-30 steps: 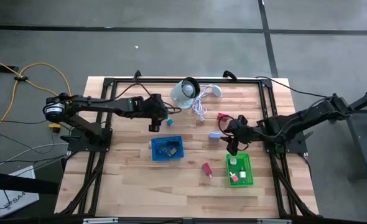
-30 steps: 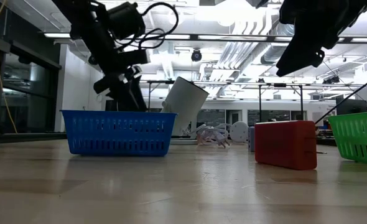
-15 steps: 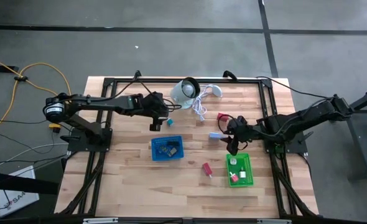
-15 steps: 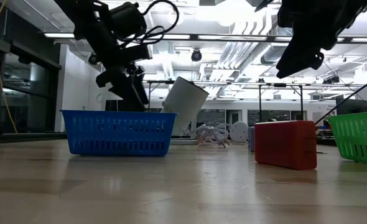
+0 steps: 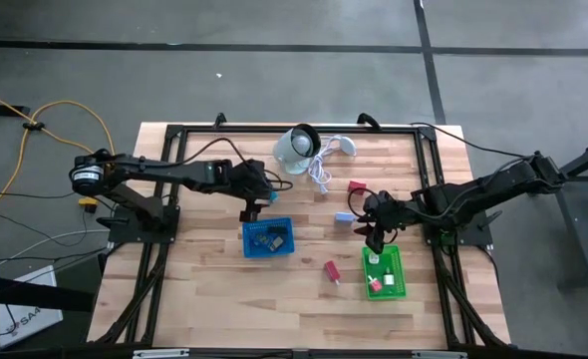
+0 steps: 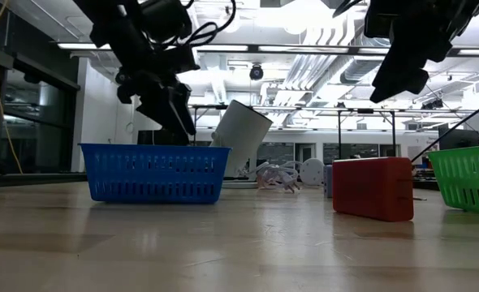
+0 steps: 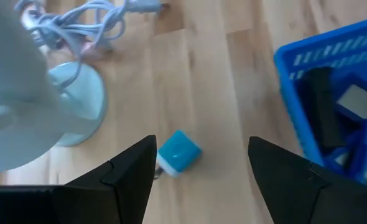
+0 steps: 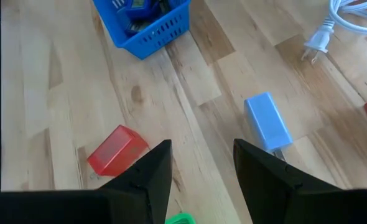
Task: Pick & Place Office items
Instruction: Put the blue charger adapter into the green bin
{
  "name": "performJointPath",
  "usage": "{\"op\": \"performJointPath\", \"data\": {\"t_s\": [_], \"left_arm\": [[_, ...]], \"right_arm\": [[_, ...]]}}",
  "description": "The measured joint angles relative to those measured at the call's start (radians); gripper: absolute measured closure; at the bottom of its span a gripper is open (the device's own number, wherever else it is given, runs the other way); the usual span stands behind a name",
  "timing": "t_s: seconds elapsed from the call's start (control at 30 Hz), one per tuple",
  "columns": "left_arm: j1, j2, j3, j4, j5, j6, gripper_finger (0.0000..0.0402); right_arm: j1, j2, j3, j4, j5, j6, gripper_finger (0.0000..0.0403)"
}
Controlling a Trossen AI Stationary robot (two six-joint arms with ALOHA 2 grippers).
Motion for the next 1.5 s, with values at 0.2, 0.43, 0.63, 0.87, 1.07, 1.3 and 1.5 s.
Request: {"op": "performJointPath", "data": {"t_s": [0.2,0.43,0.63,0.87,1.07,1.3,1.5], "left_arm": [[-0.051,0.000,0.001,-0.036,-0.001,-0.006,0.0156],[-0.030,0.000,0.006,-0.065,-0.012,0.128,0.0156],[0.063,0.011,0.045,-0.159,0.042,0.274,0.0156],[0.169,0.058,0.135,-0.306,0.128,0.400,0.0156],[0.212,0.205,0.244,-0.377,0.202,0.495,0.0156],[0.201,0.311,0.315,-0.404,0.233,0.550,0.0156],[0.170,0.317,0.317,-0.365,0.184,0.570,0.0156]], "right_arm": [[0.000,0.000,0.000,0.000,0.000,0.000,0.0245],[0.000,0.000,0.000,0.000,0.000,0.000,0.0245],[0.000,0.000,0.000,0.000,0.000,0.000,0.0245],[0.000,0.000,0.000,0.006,0.000,0.000,0.0245],[0.000,0.000,0.000,0.017,0.001,0.000,0.0245],[0.000,0.000,0.000,0.029,0.001,0.000,0.0245],[0.000,0.000,0.000,0.040,0.001,0.000,0.0245]]}}
